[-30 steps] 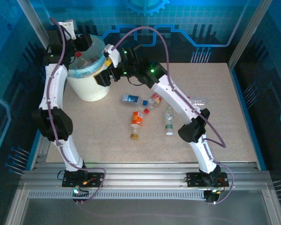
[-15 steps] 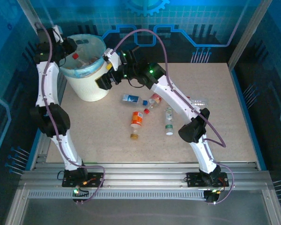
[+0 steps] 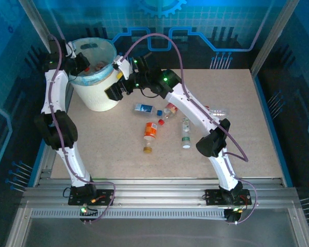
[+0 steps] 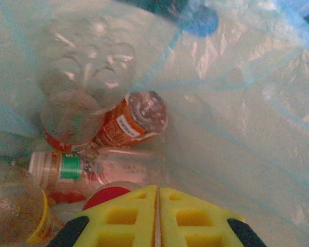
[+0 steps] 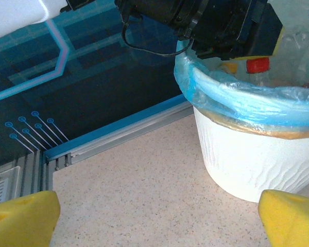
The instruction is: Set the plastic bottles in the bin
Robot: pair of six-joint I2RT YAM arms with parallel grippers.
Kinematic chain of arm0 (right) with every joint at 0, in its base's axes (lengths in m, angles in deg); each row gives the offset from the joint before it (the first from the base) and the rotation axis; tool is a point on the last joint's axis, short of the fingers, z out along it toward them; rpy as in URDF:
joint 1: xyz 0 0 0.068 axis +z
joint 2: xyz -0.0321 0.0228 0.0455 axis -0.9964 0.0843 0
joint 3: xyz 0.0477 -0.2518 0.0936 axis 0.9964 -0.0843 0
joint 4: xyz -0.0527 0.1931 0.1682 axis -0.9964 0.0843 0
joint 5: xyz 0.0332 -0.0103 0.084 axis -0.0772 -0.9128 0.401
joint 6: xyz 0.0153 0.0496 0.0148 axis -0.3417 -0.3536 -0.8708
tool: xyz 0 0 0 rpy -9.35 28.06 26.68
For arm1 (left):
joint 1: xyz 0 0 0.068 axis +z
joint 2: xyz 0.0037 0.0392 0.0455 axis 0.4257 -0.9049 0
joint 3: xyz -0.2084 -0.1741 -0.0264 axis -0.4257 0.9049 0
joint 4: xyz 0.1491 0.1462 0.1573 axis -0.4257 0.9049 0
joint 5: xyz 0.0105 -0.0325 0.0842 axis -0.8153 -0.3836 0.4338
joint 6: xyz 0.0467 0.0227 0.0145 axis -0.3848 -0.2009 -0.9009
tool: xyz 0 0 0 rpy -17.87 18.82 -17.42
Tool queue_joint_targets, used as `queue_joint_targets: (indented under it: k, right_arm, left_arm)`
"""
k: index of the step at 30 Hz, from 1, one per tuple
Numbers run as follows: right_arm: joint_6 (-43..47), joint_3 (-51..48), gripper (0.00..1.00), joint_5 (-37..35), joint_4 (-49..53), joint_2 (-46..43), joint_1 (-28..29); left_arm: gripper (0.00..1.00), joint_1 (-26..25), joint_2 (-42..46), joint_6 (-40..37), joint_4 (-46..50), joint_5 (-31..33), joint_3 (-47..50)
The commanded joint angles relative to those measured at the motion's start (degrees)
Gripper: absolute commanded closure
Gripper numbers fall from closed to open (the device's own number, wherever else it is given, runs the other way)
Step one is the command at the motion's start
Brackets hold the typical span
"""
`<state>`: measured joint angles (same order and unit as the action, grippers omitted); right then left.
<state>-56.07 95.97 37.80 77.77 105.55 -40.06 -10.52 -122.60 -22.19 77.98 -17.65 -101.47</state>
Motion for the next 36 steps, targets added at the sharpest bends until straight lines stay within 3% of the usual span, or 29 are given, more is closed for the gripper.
queue_joint_targets:
  k: [1,6,10,12,18,22,27,32,36]
  right_arm:
    - [0.4,-0.7,0.0,0.8,0.8,-1.9,0.9]
    - [0.2,0.2,0.0,0.0,1.1,-2.4,1.2]
    - [0.1,1.0,0.0,-3.7,3.8,-4.4,1.2]
    - [0.0,-0.6,0.0,-6.5,4.9,-6.2,1.2]
    - [-3.0,-12.0,0.0,-13.9,4.9,-14.0,-0.8]
    - [-7.5,-24.3,0.0,-14.8,1.5,-21.9,-4.8]
    - [-11.7,-43.8,0.0,-18.9,-3.4,-32.4,-12.5]
    - [-18.3,-56.8,0.0,-19.8,-3.3,-40.0,-23.2]
    - [-19.2,-64.0,0.0,-21.1,-2.1,-43.4,-29.5]
  left_arm:
    - [0.89,-0.7,-2.2,-3.1,6.8,-2.4,-2.0]
    - [0.86,-0.6,-2.1,-3.5,9.2,-2.0,-7.6]
    - [0.75,-0.5,1.5,-3.1,11.5,0.0,-14.2]
    - [0.69,-0.5,5.6,-2.7,9.7,0.9,-13.0]
    - [0.56,-3.0,26.5,-4.0,-5.8,6.1,8.5]
    - [0.53,-8.5,38.9,-9.6,-13.6,11.3,22.5]
    - [0.47,-16.1,51.8,-13.2,-22.6,9.7,40.5]
    - [0.46,-23.0,58.2,-18.1,-25.4,5.6,53.1]
    - [0.45,-31.2,58.4,-22.2,-24.6,5.2,56.1]
